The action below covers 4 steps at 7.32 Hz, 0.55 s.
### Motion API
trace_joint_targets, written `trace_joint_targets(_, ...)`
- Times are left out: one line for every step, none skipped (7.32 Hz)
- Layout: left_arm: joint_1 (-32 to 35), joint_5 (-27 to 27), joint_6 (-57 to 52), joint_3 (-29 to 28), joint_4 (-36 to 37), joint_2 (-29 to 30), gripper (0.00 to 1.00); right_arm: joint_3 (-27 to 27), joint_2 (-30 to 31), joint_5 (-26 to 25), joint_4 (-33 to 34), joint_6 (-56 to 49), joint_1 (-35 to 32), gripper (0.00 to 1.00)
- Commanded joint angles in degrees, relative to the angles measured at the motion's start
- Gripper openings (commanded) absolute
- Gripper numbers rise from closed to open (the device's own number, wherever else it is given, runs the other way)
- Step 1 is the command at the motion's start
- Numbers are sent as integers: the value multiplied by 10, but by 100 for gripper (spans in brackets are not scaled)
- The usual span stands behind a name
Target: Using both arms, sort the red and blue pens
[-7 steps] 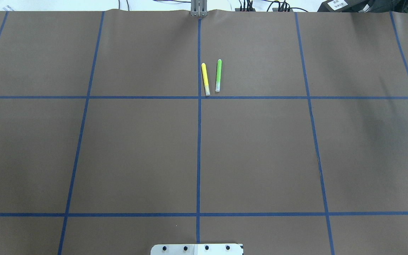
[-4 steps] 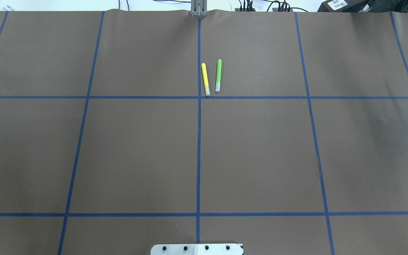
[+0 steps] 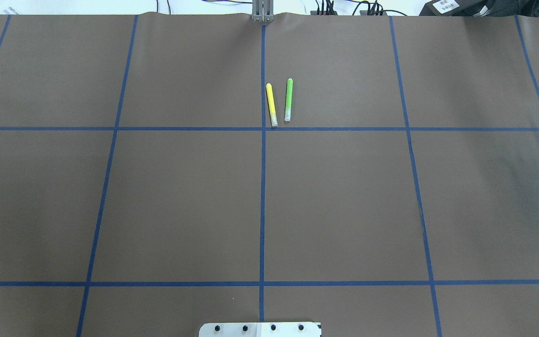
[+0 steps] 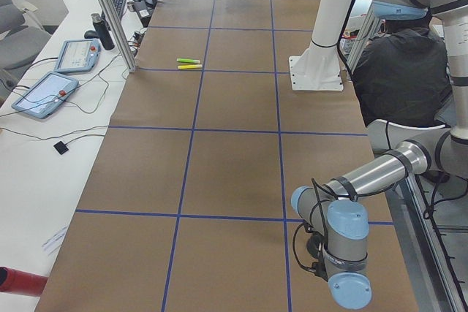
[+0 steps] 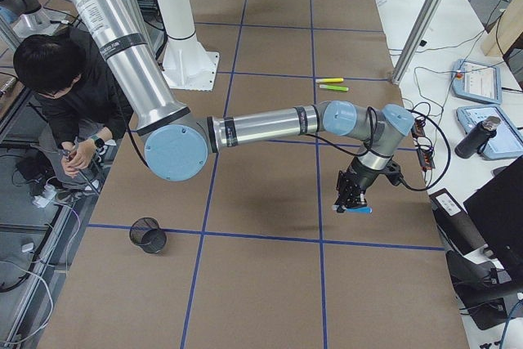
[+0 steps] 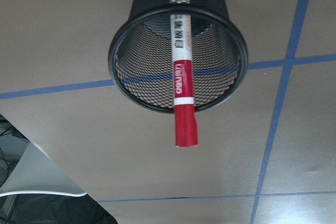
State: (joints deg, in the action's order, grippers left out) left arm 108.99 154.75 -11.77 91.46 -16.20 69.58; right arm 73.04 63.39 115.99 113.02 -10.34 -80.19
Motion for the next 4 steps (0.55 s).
trace_joint_targets(0, 26, 2, 6, -8, 64, 100, 0, 14, 1, 46, -6, -11, 0)
trace_joint_targets(-1, 26, 3, 7, -10, 96, 100, 5, 21, 1, 74, -11, -17, 0)
trace_joint_targets(-1, 26, 5, 9, -19, 127, 100, 28, 52, 2, 85, -19, -25, 0)
trace_joint_targets(-2, 26, 5, 12, -42, 166, 100, 56, 93, 3, 87, -39, -30, 0)
